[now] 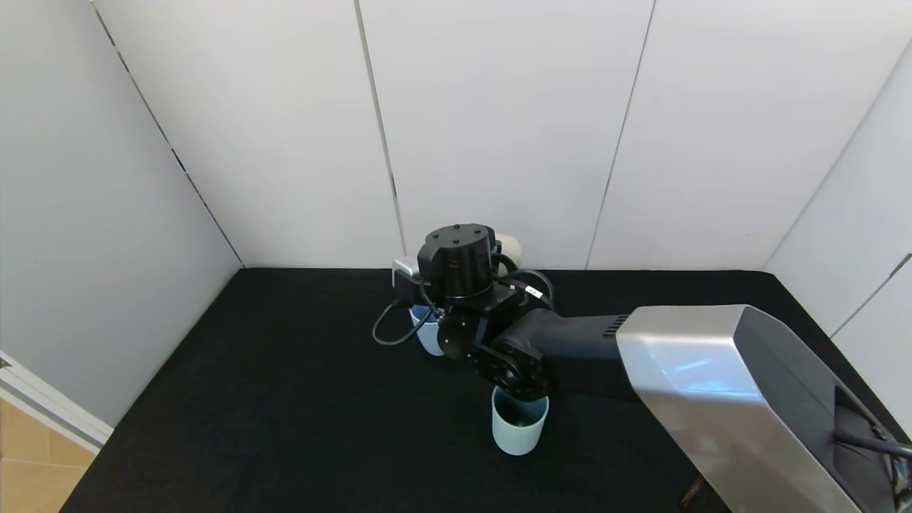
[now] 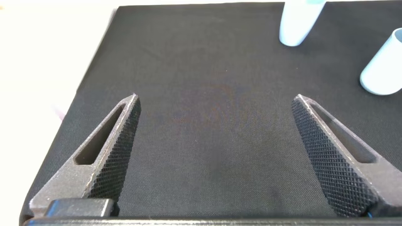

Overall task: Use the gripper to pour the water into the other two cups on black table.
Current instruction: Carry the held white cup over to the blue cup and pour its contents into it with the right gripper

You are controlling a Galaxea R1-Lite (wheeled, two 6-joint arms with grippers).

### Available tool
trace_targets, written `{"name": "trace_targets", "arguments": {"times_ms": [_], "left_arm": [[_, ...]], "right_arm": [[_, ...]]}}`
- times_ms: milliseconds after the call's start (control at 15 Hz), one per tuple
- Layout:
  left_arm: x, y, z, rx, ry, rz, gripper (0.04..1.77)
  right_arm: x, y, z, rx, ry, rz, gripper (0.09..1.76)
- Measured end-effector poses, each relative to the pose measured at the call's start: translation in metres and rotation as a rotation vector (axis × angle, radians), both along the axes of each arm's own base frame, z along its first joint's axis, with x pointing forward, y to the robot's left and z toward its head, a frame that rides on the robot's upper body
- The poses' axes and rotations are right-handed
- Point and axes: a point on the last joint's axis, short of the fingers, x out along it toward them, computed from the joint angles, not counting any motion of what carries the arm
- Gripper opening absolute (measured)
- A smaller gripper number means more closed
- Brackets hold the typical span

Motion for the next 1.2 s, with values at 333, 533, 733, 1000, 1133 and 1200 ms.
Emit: {"name": "trace_targets", "arguments": {"times_ms": [333, 533, 733, 1000, 1133, 1200], "left_arm": [[0.0, 0.0, 0.0, 0.0, 0.0, 0.0, 1.72], [0.0, 0.0, 0.0, 0.0, 0.0, 0.0, 1.72], [0.0, 0.0, 0.0, 0.0, 0.0, 0.0, 1.72], [0.0, 0.0, 0.0, 0.0, 0.0, 0.0, 1.72], [0.0, 0.0, 0.0, 0.0, 0.0, 0.0, 1.72], [0.0, 0.0, 0.0, 0.0, 0.0, 0.002, 1.72]], "right_arm": [[0.0, 0.0, 0.0003, -0.019, -0.001, 0.001, 1.27], [-0.0002, 0.0001, 0.0006, -0.023, -0.001, 0.002, 1.27], [-0.0004, 0.0001, 0.0013, -0.027, -0.003, 0.003, 1.27], [0.0008, -0.0016, 0.005, 0.033, -0.032, -0.033, 1.27], [0.0015, -0.0025, 0.0048, 0.109, -0.035, -0.047, 1.27], [0.0018, -0.0029, 0.0045, 0.156, -0.036, -0.051, 1.27]]}}
